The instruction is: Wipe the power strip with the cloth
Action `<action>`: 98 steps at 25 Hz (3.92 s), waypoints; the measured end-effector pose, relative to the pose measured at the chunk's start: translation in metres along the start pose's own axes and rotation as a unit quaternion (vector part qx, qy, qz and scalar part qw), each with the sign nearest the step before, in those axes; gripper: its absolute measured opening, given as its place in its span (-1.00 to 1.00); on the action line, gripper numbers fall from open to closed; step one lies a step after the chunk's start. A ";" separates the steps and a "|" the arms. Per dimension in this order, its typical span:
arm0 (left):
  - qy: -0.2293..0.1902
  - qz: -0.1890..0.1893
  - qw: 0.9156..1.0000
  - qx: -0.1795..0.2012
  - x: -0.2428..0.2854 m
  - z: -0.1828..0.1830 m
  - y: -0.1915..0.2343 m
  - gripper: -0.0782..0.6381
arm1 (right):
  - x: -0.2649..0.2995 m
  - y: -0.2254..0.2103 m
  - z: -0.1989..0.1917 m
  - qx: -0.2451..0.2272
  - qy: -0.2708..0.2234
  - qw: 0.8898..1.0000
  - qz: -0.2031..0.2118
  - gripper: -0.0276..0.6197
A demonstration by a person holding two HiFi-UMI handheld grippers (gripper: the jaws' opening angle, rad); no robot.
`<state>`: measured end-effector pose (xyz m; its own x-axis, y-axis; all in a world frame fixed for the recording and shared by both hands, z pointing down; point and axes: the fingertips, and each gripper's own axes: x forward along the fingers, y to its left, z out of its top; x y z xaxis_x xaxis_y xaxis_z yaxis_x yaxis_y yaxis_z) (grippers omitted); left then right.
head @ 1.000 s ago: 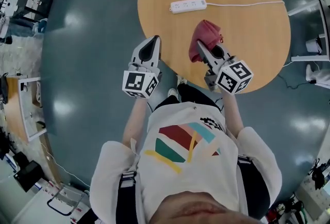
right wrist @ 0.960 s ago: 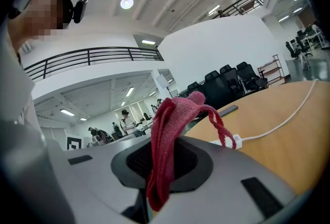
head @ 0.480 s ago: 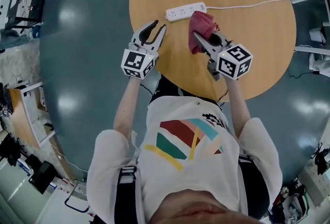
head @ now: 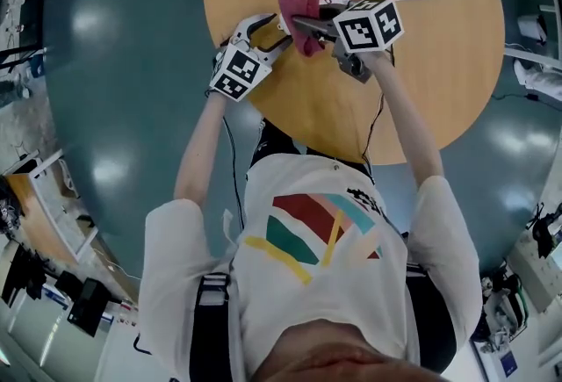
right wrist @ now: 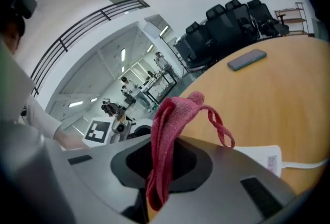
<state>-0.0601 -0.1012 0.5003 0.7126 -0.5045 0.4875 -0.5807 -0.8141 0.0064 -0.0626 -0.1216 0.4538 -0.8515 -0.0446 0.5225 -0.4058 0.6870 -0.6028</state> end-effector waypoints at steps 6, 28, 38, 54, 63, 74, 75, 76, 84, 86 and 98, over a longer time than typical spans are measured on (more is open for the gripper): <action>0.038 -0.019 0.999 0.001 0.019 -0.019 -0.013 -0.06 | 0.029 -0.037 -0.034 0.006 0.096 0.995 -0.035 -0.79; 0.030 -0.004 0.999 -0.008 0.025 -0.029 -0.002 -0.07 | -0.024 -0.108 -0.047 0.035 0.095 0.986 -0.129 -0.79; 0.059 0.001 0.998 0.016 0.022 -0.032 0.006 -0.07 | -0.079 -0.159 -0.033 0.052 0.076 0.977 -0.192 -0.79; 0.053 0.017 0.998 -0.027 0.018 -0.037 0.023 -0.07 | -0.095 -0.188 -0.030 0.042 0.090 0.967 -0.233 -0.79; -0.034 0.090 0.995 -0.041 0.009 0.026 0.044 -0.64 | -0.112 -0.127 -0.046 -0.033 0.067 0.970 -0.232 -0.79; 0.017 0.045 0.998 -0.047 0.043 0.023 0.019 -0.66 | -0.032 -0.018 -0.131 -0.258 0.249 0.922 -0.148 -0.79; 0.019 0.042 0.998 -0.044 0.045 0.024 0.017 -0.66 | -0.026 -0.016 -0.129 -0.263 0.250 0.921 -0.144 -0.79; 0.019 0.039 0.998 -0.042 0.047 0.024 0.016 -0.66 | -0.020 -0.016 -0.128 -0.265 0.252 0.920 -0.142 -0.79; 0.011 0.011 0.997 -0.070 0.054 0.005 0.010 -0.66 | 0.012 -0.030 -0.122 -0.262 0.262 0.916 -0.155 -0.79; 0.000 0.009 0.997 -0.077 0.053 0.005 0.009 -0.66 | 0.014 -0.033 -0.119 -0.257 0.260 0.917 -0.159 -0.79; 0.003 0.003 1.000 -0.027 0.054 0.006 0.007 -0.66 | 0.003 -0.063 -0.100 -0.225 0.251 0.922 -0.190 -0.79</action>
<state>-0.0232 -0.1356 0.5212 0.7068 -0.5081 0.4922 -0.6061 -0.7938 0.0508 -0.0064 -0.0922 0.5538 -0.3693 -0.0814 0.9258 -0.3687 0.9272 -0.0655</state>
